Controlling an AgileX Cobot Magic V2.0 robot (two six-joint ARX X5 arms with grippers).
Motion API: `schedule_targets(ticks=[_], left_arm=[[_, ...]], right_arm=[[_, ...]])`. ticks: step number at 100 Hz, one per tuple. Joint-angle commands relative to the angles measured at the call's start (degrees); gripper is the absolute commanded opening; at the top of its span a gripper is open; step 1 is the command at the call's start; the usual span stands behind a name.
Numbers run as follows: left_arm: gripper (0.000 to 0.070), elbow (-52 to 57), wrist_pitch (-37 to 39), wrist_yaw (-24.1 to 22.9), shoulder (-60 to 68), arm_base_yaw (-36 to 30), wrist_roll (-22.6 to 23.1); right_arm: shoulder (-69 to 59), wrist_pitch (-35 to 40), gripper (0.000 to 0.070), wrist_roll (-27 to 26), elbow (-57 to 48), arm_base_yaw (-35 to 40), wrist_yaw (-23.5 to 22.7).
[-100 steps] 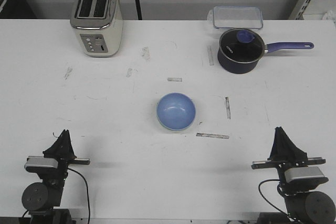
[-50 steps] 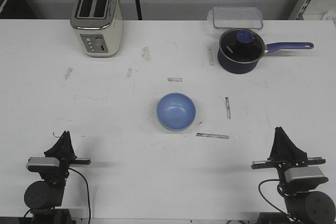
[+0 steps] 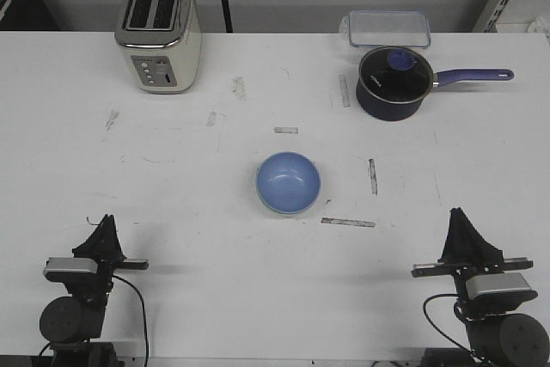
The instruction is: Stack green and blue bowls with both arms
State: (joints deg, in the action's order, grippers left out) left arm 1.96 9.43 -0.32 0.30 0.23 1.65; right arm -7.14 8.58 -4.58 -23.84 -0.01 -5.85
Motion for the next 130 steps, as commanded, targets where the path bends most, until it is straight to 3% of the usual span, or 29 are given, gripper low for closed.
schedule_targets(ticks=[1, 51, 66, 92, 130], left_arm=[[0.0004, -1.3, 0.8, -0.3, -0.1, 0.0, 0.5], [0.0004, -1.3, 0.8, -0.3, -0.1, 0.0, 0.5], [0.0004, -1.3, 0.8, -0.3, -0.1, 0.0, 0.5], [0.0004, -1.3, 0.8, -0.3, -0.1, 0.0, 0.5], [0.0004, -1.3, 0.8, -0.3, -0.1, 0.0, 0.5]], right_arm=[[0.1, -0.5, 0.0007, -0.5, 0.2, 0.0, 0.0], [0.1, -0.2, 0.0007, -0.4, 0.2, 0.0, 0.6], [0.1, -0.4, 0.0007, 3.3, 1.2, 0.0, 1.5], [4.3, -6.1, 0.0007, 2.9, 10.4, -0.1, 1.8], [7.1, -7.8, 0.0007, 2.4, 17.6, -1.6, 1.6]])
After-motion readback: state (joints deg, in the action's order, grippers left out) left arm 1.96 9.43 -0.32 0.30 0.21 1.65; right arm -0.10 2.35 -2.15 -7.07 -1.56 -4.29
